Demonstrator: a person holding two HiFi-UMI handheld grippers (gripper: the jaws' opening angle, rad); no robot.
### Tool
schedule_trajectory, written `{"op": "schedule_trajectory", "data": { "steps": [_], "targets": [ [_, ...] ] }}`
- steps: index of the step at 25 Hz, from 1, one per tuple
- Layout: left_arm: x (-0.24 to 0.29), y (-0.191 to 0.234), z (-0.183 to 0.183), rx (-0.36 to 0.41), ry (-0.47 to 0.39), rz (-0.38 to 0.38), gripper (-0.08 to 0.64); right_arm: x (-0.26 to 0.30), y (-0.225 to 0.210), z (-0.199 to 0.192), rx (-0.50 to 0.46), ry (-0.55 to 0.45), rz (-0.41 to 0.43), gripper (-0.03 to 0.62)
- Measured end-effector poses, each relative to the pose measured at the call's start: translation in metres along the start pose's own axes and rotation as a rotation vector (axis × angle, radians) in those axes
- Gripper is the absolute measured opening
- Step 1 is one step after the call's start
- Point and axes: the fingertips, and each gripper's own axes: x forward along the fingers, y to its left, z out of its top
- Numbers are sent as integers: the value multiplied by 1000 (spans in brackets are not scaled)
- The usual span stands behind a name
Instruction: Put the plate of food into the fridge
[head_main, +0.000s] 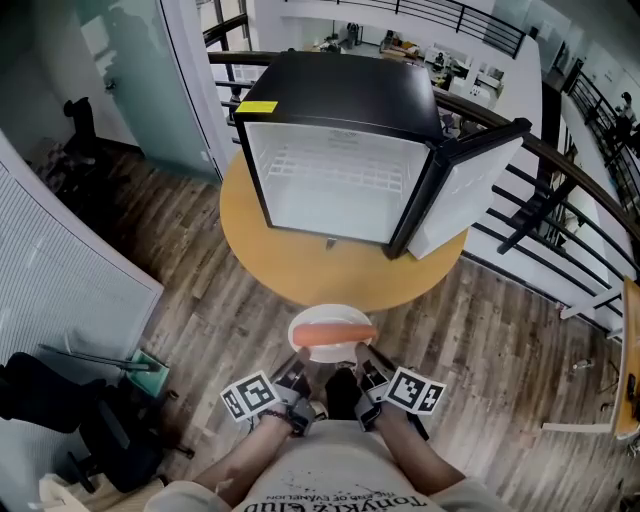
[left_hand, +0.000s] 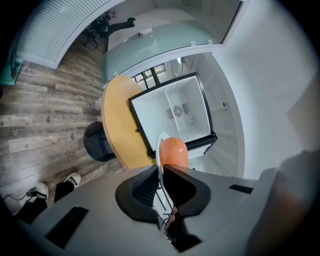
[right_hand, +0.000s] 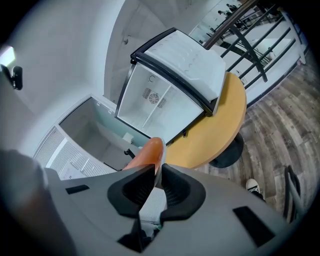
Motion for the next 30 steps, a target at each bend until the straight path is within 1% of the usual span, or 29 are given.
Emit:
{"op": "schedule_trajectory", "data": {
  "steps": [3, 6, 9, 12, 15, 16, 20, 23, 26, 30],
  "targets": [
    [23, -5, 12, -20, 4, 1, 44, 16, -6, 20, 7, 3, -2, 61],
    [47, -9, 28, 10, 5, 11, 44, 34, -11, 43, 10, 9, 1, 61],
    [72, -16, 41, -20, -9, 9, 44, 52, -15, 66, 7, 21, 7, 61],
    [91, -19, 53, -28, -25, 16, 44, 68, -18, 86, -3, 39, 15, 61],
    [107, -22, 64, -10, -41, 31, 44, 82, -21, 102, -7, 56, 26, 61],
    [112, -23, 67, -7, -45, 35, 44, 85, -22, 107, -8, 60, 29, 61],
    [131, -27, 73, -51, -63, 29, 44, 98, -27, 125, -7, 76, 41, 61],
    [142, -31, 78, -51, -78, 33, 44, 105, -29, 137, -11, 87, 52, 61],
    [149, -33, 83, -25, -87, 39, 44, 110, -31, 146, -18, 93, 57, 61],
    [156, -32, 85, -58, -86, 38, 44, 116, -33, 149, -10, 98, 53, 61]
  ]
}}
